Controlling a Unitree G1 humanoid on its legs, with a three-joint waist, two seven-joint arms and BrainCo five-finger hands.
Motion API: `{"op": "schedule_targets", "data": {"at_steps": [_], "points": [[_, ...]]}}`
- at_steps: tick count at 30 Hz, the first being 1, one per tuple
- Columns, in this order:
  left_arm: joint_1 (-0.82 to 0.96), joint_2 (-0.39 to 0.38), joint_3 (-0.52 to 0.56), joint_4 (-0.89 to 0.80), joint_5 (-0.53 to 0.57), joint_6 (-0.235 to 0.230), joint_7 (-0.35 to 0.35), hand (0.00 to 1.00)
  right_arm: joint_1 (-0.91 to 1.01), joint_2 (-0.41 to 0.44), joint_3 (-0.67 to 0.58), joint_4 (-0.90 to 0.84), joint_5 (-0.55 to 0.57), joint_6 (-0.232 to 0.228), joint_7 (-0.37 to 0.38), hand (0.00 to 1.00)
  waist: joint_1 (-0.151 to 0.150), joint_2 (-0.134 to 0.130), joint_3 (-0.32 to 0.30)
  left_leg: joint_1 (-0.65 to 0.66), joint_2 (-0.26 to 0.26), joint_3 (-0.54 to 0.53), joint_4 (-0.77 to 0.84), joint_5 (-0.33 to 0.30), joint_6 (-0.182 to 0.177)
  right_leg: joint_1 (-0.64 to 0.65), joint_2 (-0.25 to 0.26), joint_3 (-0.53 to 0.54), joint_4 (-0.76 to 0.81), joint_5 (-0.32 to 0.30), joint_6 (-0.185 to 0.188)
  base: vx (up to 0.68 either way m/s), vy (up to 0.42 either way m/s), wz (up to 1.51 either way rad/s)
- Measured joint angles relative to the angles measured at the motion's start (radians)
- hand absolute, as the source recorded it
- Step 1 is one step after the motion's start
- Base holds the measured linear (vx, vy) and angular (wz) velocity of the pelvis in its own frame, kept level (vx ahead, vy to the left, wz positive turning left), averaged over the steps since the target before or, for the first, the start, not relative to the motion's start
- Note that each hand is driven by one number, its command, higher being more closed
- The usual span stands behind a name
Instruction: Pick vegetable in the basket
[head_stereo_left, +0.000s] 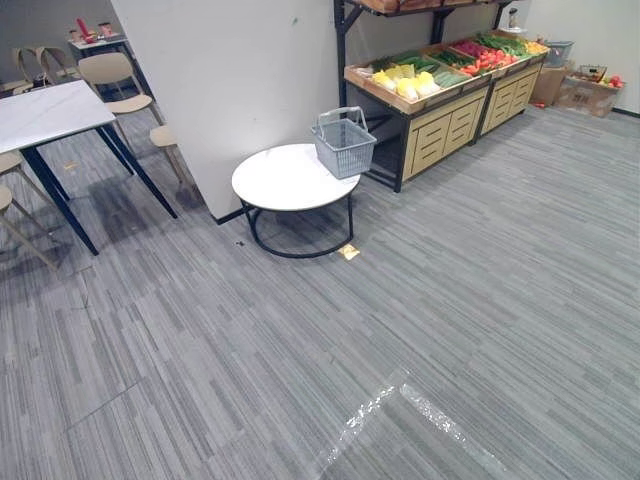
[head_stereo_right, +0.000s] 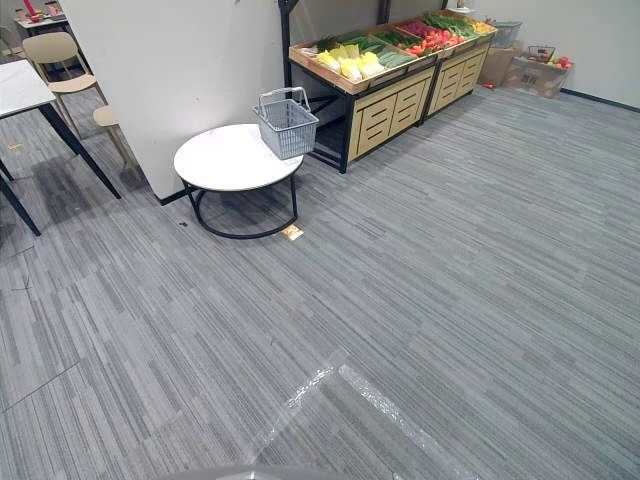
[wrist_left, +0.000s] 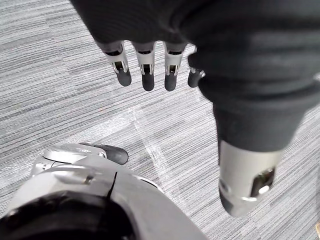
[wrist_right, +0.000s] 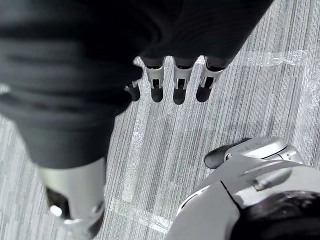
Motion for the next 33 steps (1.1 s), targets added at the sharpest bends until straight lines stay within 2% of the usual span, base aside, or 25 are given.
{"op": "schedule_targets", "data": {"at_steps": [7,21,25,26,28,30,31,33], "points": [[0.001,0.000,0.002,0.000,-0.001,0.000,0.000,0.00,0.002,0.012,-0.029,0.001,0.059,-0.005,0.005,0.00,0.000,-0.003,0.004,0.010,0.001,0.003,-0.006,-0.002,-0.002,0.011,0.002,0.001,-0.010,0.000,0.000,0.00,0.000,0.00],[0.001,-0.004,0.022,0.003,-0.002,0.000,0.000,0.00,-0.001,0.024,-0.065,-0.002,0.087,-0.005,0.004,0.00,-0.001,-0.006,0.006,0.002,0.011,0.009,-0.007,-0.004,-0.005,-0.002,0.011,0.004,-0.006,-0.001,-0.001,0.00,-0.008,-0.01],[-0.009,-0.003,0.058,-0.003,-0.006,-0.001,0.006,0.00,-0.042,0.042,-0.062,-0.029,0.104,-0.008,0.002,0.00,-0.004,-0.018,0.045,-0.033,0.020,0.042,-0.007,0.001,-0.008,-0.120,0.010,0.027,0.160,-0.073,-0.027,-0.03,-0.046,-0.24],[-0.012,0.001,0.062,-0.007,-0.007,-0.001,0.011,0.00,-0.045,0.050,-0.063,-0.035,0.120,-0.010,0.001,0.00,-0.005,-0.032,0.056,-0.048,0.019,0.045,-0.007,-0.001,-0.014,-0.158,0.006,0.025,0.200,-0.098,-0.030,0.00,-0.068,-0.05],[-0.014,0.002,0.081,-0.022,-0.007,-0.001,0.014,0.00,-0.050,0.059,-0.064,-0.037,0.136,-0.011,0.001,0.00,-0.007,-0.037,0.071,-0.060,0.021,0.045,0.006,-0.008,-0.024,-0.178,0.005,0.019,0.233,-0.121,-0.041,0.02,-0.076,0.03],[-0.026,0.000,0.121,-0.028,-0.020,-0.001,0.015,0.00,-0.051,0.068,-0.064,-0.045,0.137,-0.012,-0.001,0.00,-0.002,-0.051,0.095,-0.121,0.039,0.050,0.164,-0.084,-0.031,-0.180,-0.001,0.010,0.262,-0.151,-0.051,0.05,-0.097,0.09],[-0.027,-0.010,0.157,-0.036,-0.040,0.001,0.015,0.00,-0.044,0.070,-0.063,-0.056,0.138,-0.019,-0.003,0.00,-0.001,-0.047,0.103,-0.207,0.076,0.063,0.374,-0.163,-0.032,-0.170,0.008,-0.011,0.275,-0.176,-0.061,0.07,-0.129,0.28],[-0.030,-0.034,0.212,-0.065,-0.045,0.001,0.014,0.00,-0.028,0.074,-0.048,-0.084,0.144,-0.027,-0.004,0.00,-0.003,-0.041,0.119,-0.322,0.129,0.070,0.664,-0.183,-0.016,-0.129,0.022,-0.034,0.271,-0.188,-0.072,0.10,-0.086,0.28]]}}
